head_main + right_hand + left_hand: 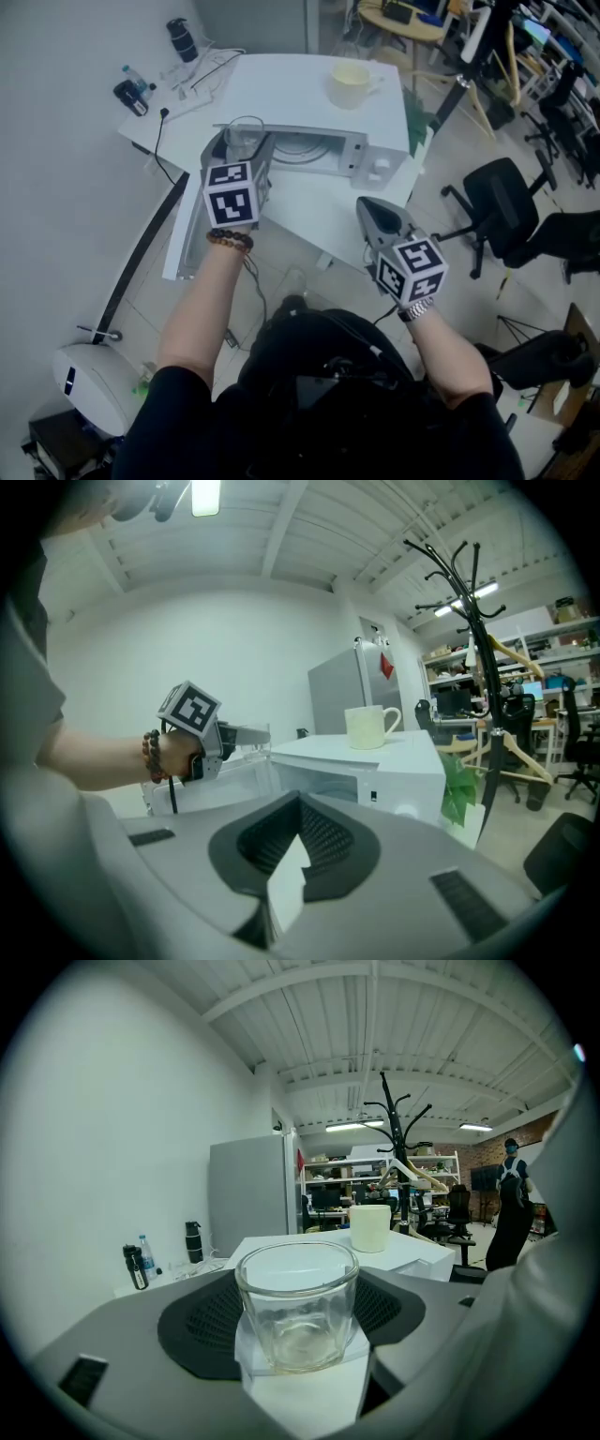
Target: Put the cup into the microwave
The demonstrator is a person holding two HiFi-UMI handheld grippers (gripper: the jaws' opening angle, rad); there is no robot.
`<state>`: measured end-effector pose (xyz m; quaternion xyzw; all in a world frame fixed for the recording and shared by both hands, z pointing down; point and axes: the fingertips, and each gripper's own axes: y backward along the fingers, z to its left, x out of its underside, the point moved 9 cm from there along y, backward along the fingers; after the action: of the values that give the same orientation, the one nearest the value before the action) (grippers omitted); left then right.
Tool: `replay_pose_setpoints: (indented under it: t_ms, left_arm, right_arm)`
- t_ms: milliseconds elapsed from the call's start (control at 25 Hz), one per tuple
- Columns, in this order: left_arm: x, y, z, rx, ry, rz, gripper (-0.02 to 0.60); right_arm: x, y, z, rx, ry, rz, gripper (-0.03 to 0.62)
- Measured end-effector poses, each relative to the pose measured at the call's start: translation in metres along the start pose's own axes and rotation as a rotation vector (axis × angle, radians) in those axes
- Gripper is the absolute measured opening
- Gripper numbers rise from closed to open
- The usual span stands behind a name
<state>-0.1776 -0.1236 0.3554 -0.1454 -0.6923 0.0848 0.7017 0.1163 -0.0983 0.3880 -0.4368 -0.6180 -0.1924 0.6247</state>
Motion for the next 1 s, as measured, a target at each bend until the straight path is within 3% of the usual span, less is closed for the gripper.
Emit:
replay_pose_setpoints:
  t_ms: [480, 1000]
  left_arm:
    - [0.040, 0.016, -0.009, 0.036, 0.025, 0.039, 0.347]
    - [0.089, -0.021, -0.010, 0.099, 0.023, 0.056, 0.347]
  right_arm:
    - [0.011, 0.007, 0.013, -0.017, -0.001, 0.015, 0.012]
    - [0.011, -0.011, 0.007, -0.012, -0.008, 0.041, 0.012]
